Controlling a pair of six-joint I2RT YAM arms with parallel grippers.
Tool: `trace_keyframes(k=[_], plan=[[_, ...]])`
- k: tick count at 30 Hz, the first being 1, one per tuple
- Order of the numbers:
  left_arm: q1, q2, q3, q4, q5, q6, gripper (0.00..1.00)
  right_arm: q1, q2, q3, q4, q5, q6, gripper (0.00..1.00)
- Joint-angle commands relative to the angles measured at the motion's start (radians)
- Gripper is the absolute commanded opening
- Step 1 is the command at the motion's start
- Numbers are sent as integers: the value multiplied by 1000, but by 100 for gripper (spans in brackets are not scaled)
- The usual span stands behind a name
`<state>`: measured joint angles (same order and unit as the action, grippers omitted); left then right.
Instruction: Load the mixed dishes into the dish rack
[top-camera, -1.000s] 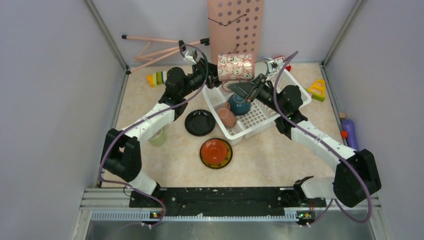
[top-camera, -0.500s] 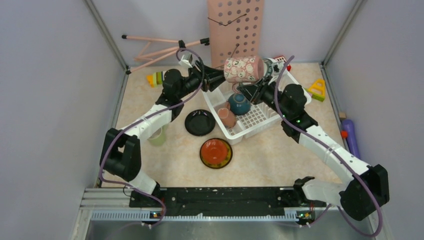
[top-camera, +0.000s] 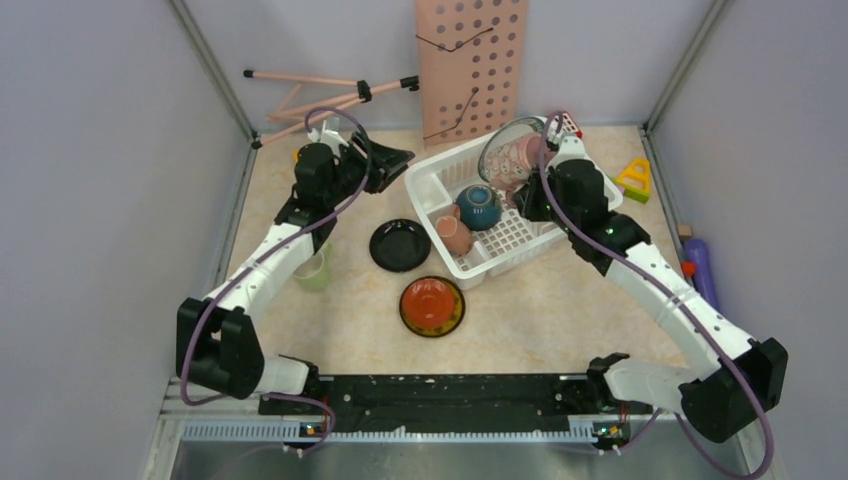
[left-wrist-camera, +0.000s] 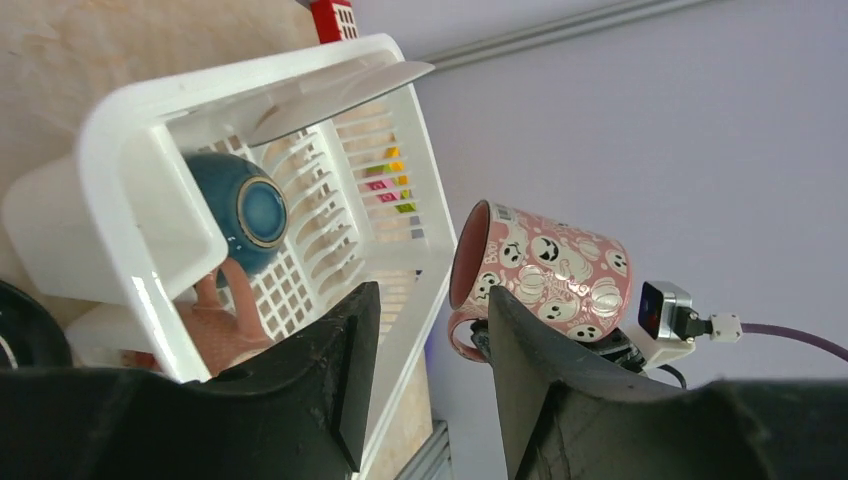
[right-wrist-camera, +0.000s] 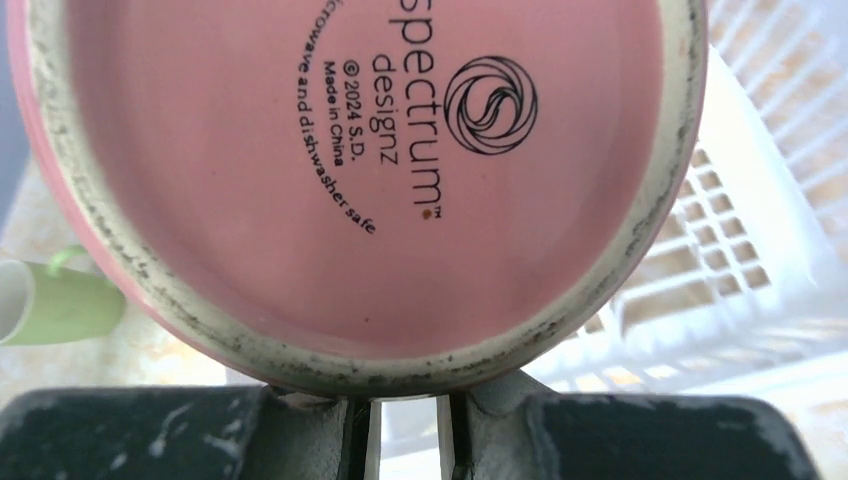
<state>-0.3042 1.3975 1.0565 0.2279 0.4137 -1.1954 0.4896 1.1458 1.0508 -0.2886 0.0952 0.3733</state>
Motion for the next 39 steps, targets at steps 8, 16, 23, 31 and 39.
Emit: trace_keyframes(k=[8, 16, 23, 31, 39], plan=[[13, -103, 10, -193, -172, 191, 48, 6, 100, 168, -123, 204, -38, 0], [17, -199, -29, -285, -269, 276, 48, 11, 230, 153, -55, 281, -19, 0], [22, -258, -62, -325, -315, 330, 48, 15, 368, 162, -18, 365, -13, 0], [31, -267, -82, -354, -362, 385, 48, 29, 521, 226, -85, 415, 11, 0], [34, -227, -78, -327, -337, 385, 48, 80, 568, 296, -170, 381, 50, 0]])
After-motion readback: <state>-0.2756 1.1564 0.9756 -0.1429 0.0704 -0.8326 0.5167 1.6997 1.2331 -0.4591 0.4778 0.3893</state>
